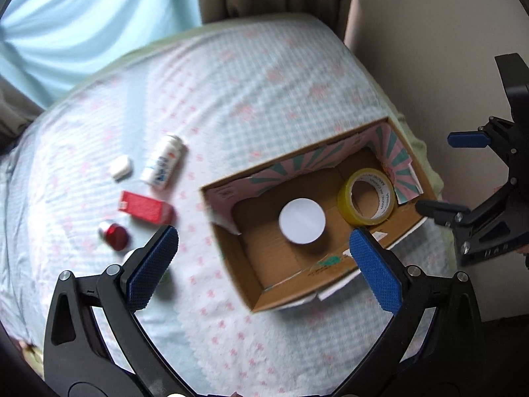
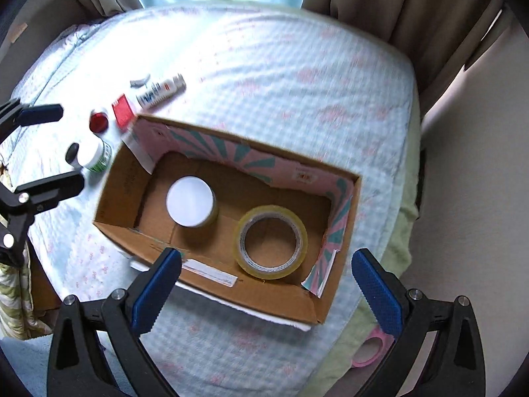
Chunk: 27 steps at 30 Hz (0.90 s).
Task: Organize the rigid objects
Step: 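Withdraw both tools from the box back toward the remaining items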
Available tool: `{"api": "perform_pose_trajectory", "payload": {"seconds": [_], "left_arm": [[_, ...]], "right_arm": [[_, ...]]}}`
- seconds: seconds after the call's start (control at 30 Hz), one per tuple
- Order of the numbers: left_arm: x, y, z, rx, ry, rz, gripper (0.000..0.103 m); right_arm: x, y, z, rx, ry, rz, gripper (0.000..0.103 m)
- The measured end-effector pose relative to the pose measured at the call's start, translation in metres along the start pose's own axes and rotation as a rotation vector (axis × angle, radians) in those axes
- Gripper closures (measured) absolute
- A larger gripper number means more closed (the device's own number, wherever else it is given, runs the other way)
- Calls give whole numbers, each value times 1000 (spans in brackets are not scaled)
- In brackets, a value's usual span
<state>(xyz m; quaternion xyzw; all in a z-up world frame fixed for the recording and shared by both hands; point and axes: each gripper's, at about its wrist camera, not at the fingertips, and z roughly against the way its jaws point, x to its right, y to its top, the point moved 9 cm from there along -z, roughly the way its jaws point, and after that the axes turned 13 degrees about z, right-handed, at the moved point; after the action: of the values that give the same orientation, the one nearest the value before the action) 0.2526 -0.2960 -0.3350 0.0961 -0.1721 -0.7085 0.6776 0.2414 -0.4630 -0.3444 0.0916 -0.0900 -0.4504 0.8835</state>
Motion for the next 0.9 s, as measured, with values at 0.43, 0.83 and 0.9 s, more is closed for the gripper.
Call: {"api": "perform_pose_trajectory", "payload": {"seconds": [0.43, 0.83, 0.9], "left_arm": [[-126, -16, 125, 198, 22, 218, 0], [-255, -41, 158, 271, 31, 276, 0], [-275, -42, 157, 280, 45, 264, 0]], "right_arm": [[-35, 49, 77, 143, -79, -100, 0], [-122, 126, 112, 247, -121, -192, 0], [-139, 139, 109, 260, -103, -225, 0]]}}
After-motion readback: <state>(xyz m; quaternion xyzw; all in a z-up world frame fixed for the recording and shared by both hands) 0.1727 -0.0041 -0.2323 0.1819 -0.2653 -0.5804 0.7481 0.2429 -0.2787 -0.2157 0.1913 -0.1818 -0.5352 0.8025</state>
